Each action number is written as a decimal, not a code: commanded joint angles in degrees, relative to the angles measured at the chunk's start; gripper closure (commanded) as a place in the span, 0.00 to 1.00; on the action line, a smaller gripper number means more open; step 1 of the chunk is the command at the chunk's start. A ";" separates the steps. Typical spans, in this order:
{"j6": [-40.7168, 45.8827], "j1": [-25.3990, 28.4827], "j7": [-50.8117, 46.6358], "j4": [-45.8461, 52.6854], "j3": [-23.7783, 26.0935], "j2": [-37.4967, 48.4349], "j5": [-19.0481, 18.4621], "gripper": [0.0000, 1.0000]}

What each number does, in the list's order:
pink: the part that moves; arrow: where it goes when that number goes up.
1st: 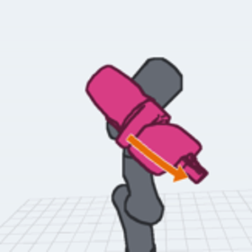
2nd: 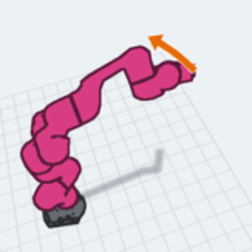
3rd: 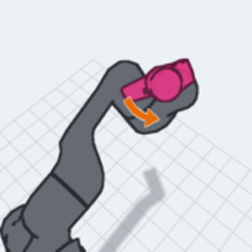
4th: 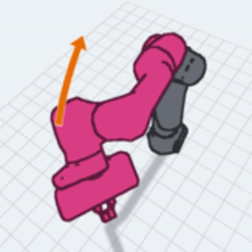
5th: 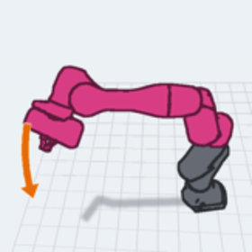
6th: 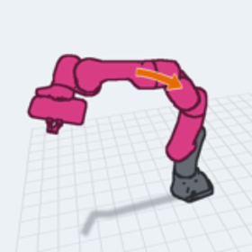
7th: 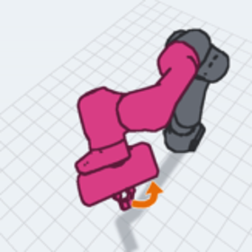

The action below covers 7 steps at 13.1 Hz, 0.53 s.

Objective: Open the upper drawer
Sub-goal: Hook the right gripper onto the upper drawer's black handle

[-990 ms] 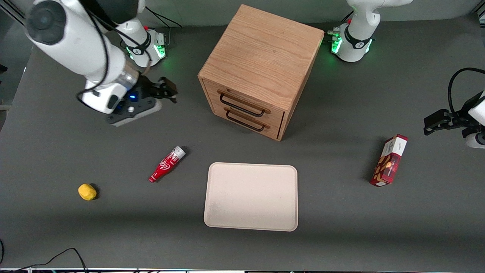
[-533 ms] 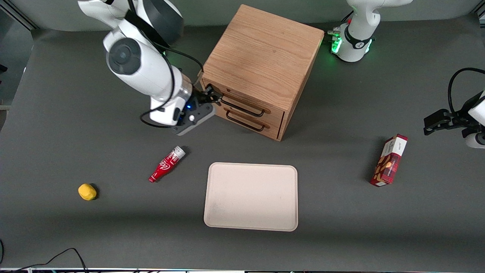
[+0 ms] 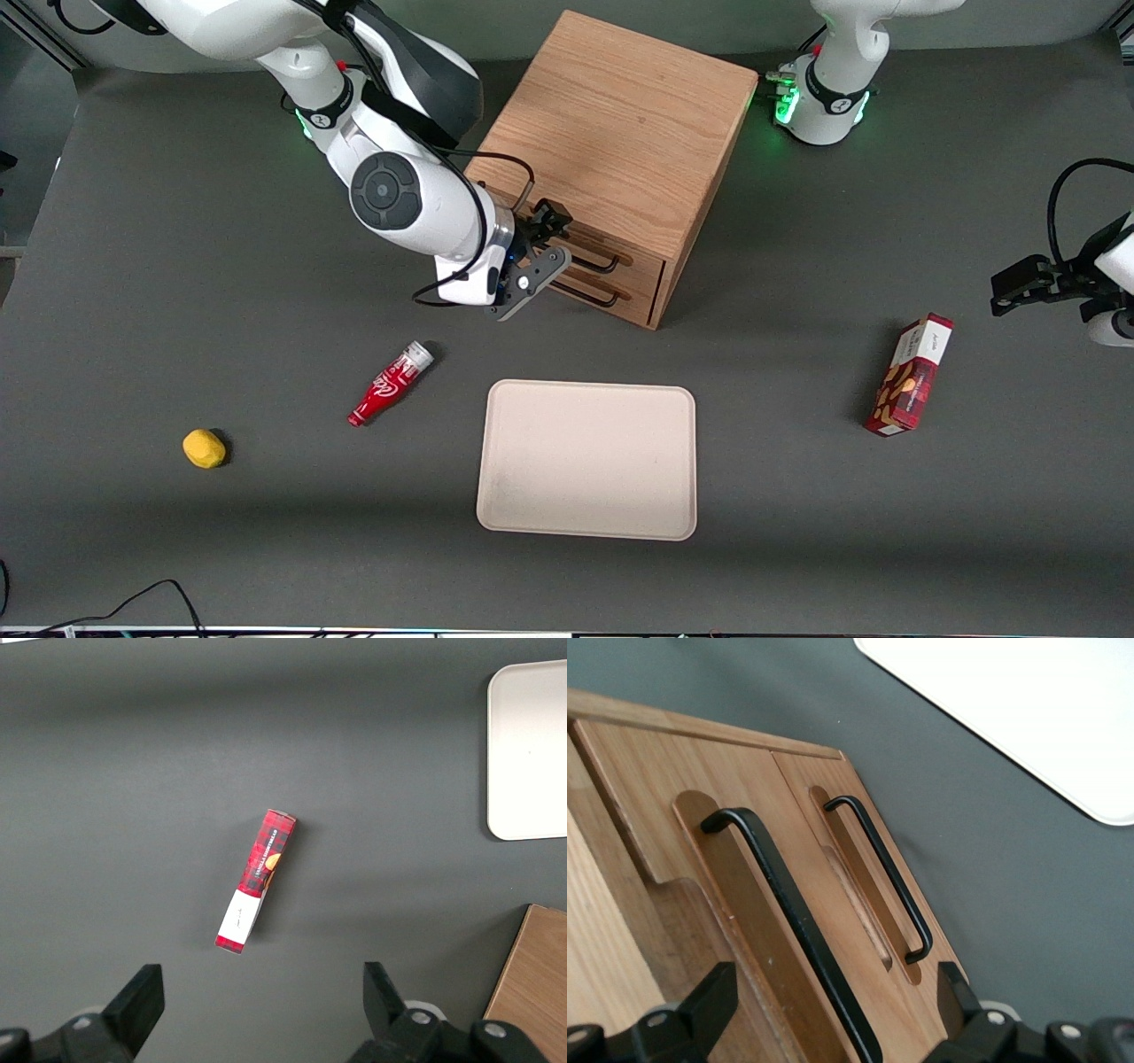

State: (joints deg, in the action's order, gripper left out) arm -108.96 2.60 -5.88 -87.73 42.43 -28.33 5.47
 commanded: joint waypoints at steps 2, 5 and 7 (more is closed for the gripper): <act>0.06 -0.66 4.02 -0.77 0.55 -0.59 1.04 0.00; -1.60 -0.66 4.82 -2.79 0.46 -0.68 0.95 0.00; -1.70 -0.66 4.91 -3.14 0.46 -0.68 0.95 0.00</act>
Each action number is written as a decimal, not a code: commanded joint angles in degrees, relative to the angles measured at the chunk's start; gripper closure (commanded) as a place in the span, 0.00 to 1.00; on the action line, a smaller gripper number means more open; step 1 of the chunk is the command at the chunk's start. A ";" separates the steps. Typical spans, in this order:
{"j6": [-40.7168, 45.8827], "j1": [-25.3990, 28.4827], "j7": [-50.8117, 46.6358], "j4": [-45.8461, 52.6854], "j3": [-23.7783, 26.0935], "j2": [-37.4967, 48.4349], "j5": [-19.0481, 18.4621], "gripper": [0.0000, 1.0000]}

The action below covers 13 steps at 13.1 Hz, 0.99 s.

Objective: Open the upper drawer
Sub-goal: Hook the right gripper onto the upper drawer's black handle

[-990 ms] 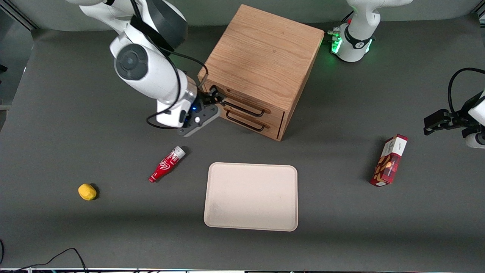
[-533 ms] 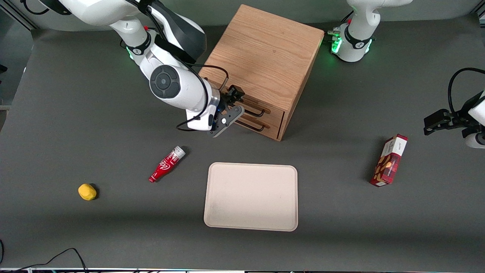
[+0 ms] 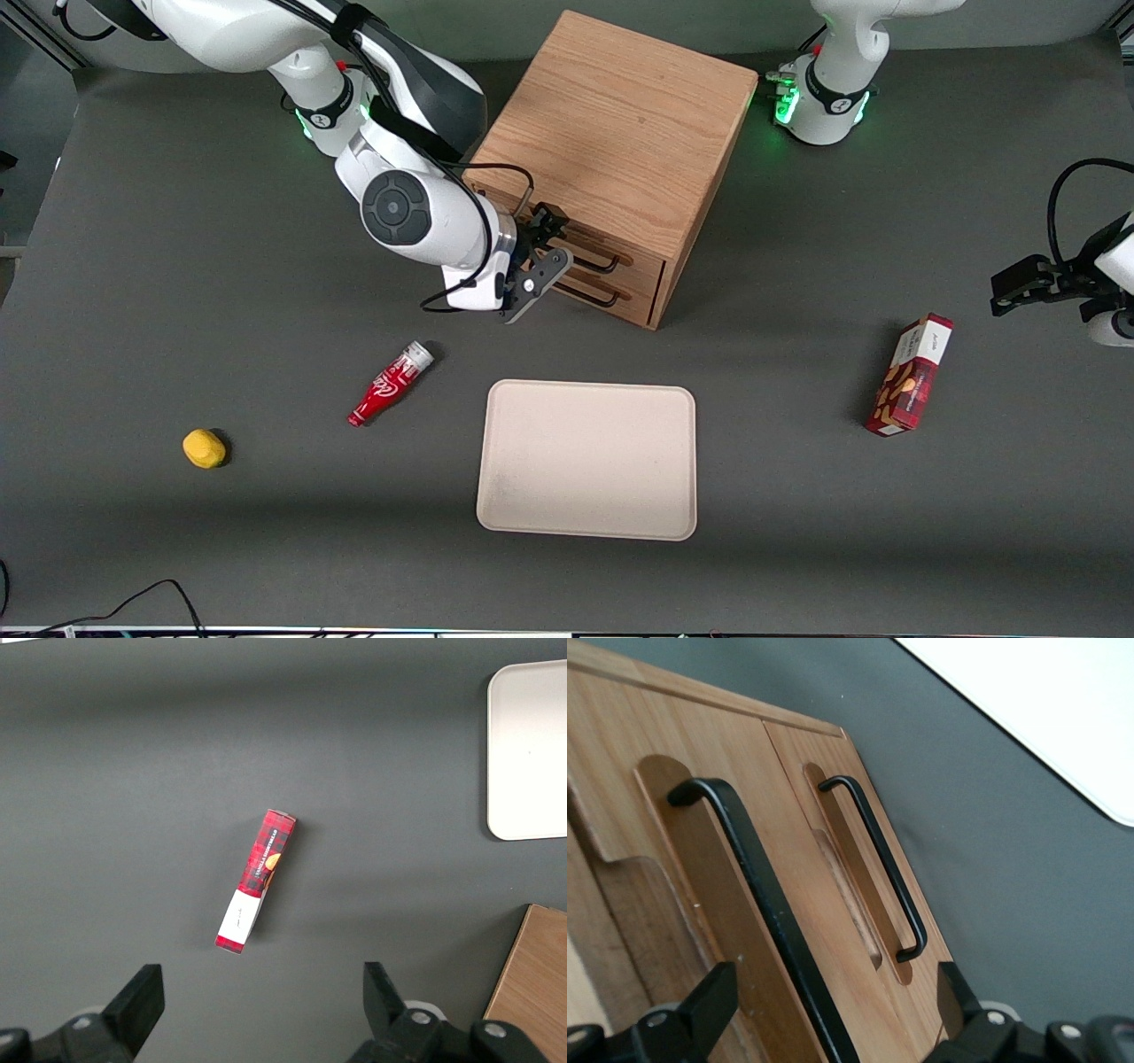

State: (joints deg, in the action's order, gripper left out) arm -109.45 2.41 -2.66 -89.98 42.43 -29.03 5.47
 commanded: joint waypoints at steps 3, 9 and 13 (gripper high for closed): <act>-2.25 -0.56 1.70 -1.77 0.38 -0.15 0.69 0.00; -4.36 -0.65 3.72 -1.95 -0.33 -1.29 0.16 0.00; -5.24 -0.65 4.51 -1.86 -0.94 -1.73 -0.19 0.00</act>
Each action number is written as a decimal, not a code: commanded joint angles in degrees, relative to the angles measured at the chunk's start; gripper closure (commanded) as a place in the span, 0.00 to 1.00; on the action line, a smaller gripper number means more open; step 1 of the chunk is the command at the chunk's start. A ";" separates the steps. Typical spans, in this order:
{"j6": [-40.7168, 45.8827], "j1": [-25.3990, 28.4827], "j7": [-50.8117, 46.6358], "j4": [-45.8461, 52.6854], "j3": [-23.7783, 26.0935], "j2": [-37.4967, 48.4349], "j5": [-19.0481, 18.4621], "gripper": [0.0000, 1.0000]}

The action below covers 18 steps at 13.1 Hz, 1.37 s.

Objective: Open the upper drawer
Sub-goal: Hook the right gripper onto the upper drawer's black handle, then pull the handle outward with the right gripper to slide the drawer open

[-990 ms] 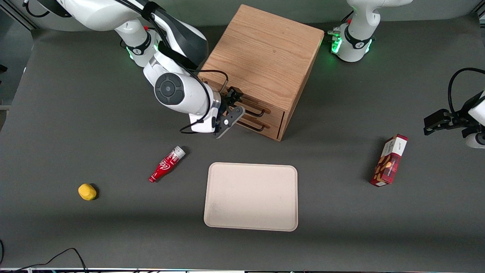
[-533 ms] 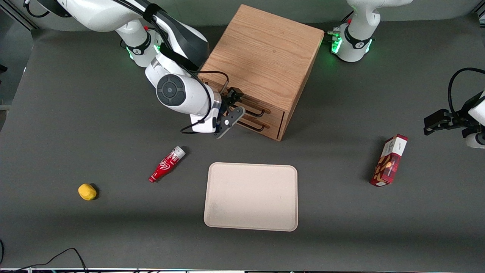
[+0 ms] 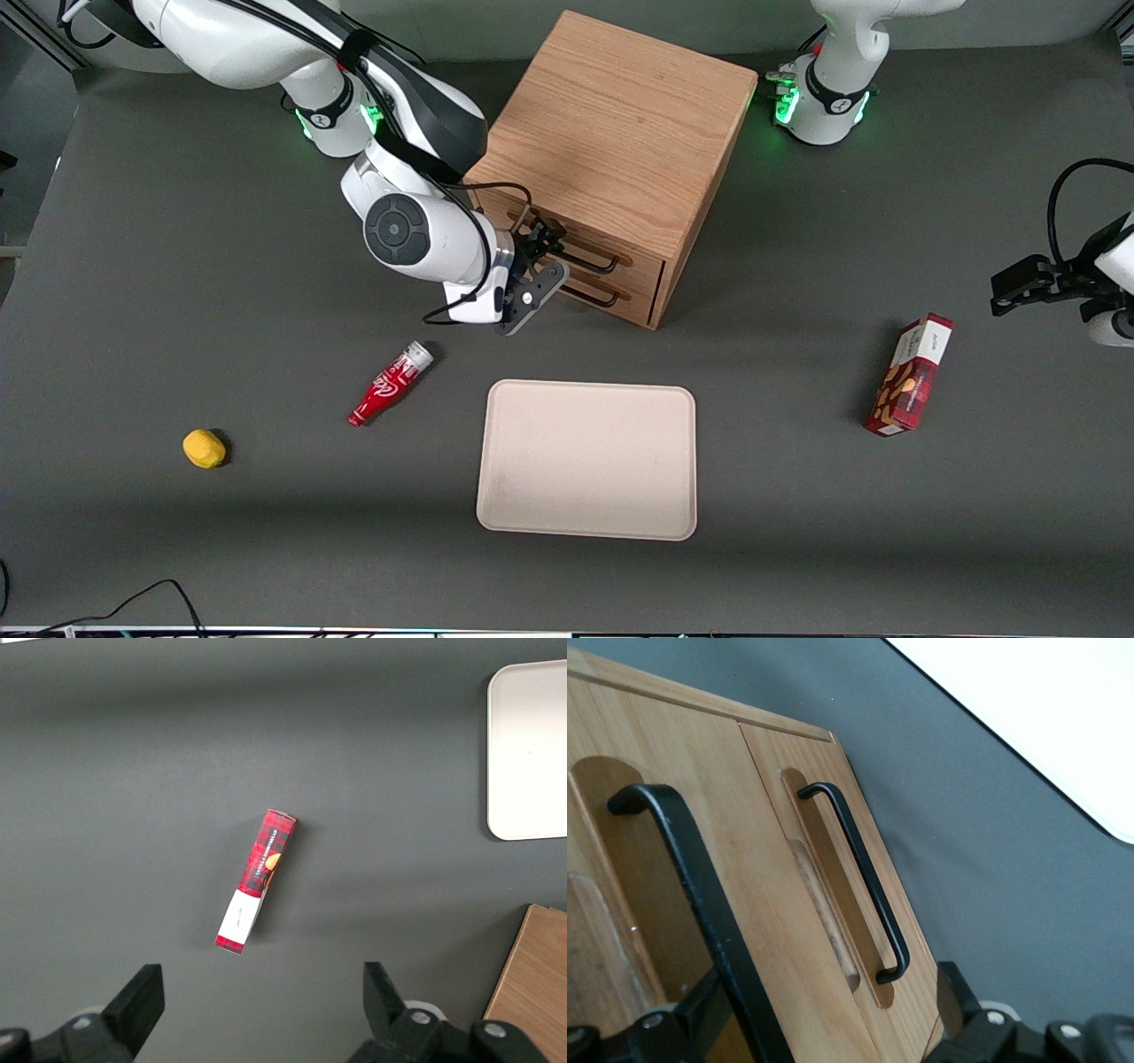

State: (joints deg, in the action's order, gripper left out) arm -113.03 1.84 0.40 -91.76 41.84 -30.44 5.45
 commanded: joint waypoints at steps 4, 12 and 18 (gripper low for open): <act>-2.54 -0.17 1.36 0.27 -0.36 0.64 -6.49 0.00; -4.30 -0.70 2.67 2.81 -3.51 -0.33 -12.83 0.00; -4.39 -0.35 9.88 6.94 -9.14 -1.20 -13.18 0.00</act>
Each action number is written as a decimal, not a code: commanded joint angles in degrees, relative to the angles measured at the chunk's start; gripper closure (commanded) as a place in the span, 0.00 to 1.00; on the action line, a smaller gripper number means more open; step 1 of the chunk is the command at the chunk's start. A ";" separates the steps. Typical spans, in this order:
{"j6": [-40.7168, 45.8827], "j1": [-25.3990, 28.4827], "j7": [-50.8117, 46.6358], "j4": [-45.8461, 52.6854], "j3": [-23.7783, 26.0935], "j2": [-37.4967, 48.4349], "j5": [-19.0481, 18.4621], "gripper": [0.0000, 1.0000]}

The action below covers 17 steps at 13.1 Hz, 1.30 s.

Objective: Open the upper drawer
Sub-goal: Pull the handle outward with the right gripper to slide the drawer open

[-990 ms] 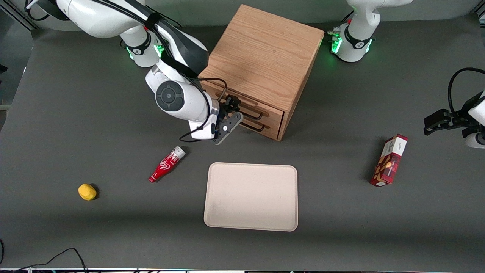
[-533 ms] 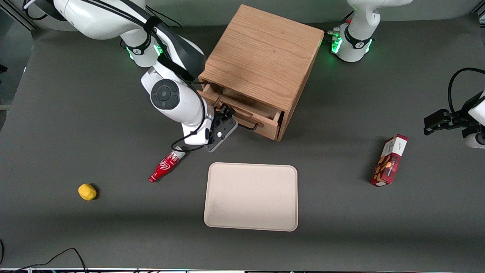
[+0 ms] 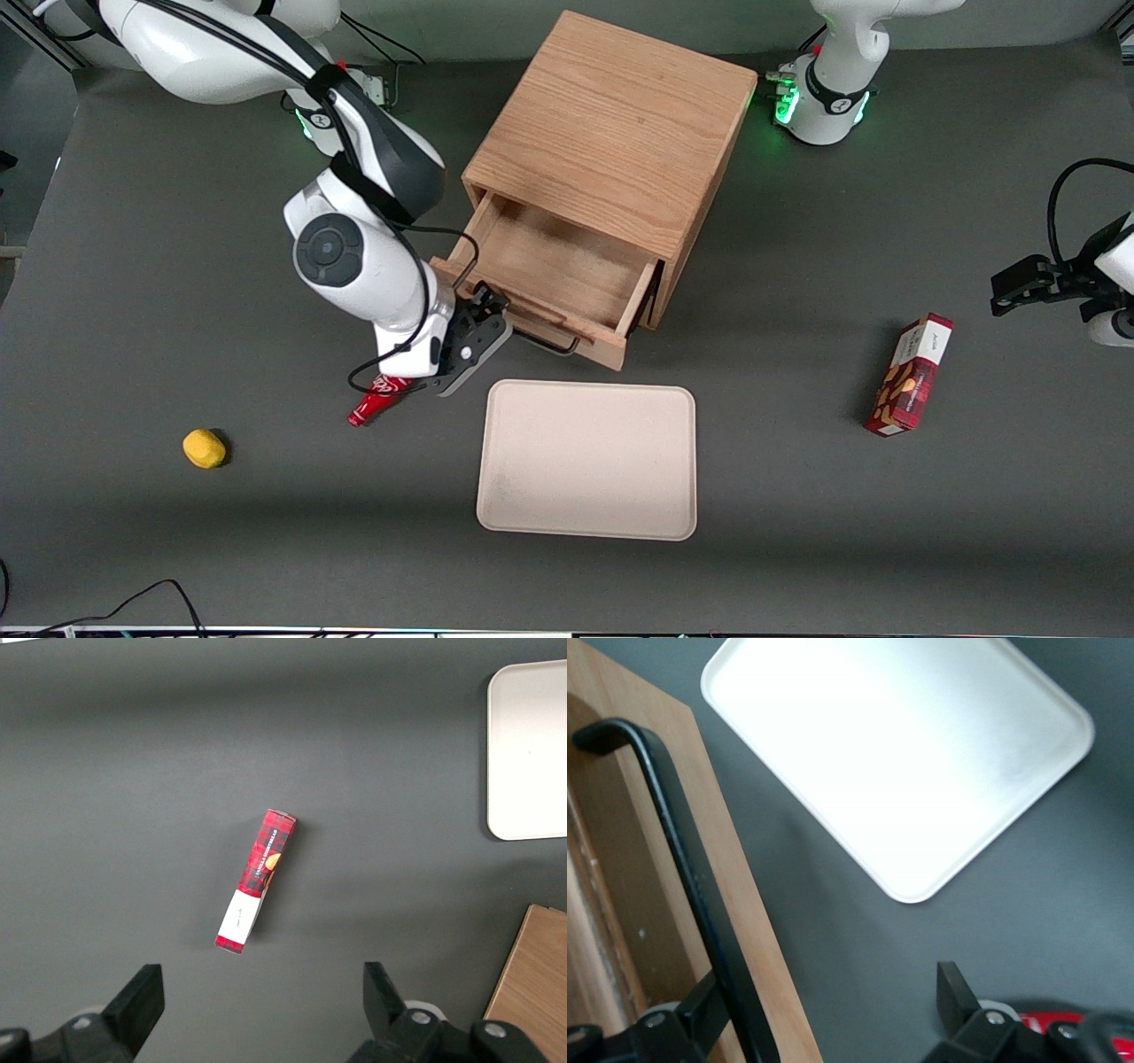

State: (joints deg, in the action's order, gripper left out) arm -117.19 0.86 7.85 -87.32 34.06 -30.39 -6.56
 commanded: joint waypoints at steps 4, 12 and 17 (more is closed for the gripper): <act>-0.24 0.90 3.31 5.57 -2.86 -4.05 -3.62 0.00; -0.24 0.55 3.31 10.58 -3.38 -7.14 -6.62 0.00; 0.64 0.37 4.38 12.08 -4.00 -7.31 -5.75 0.00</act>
State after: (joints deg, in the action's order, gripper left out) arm -116.56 0.60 11.93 -77.72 30.42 -36.48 -10.47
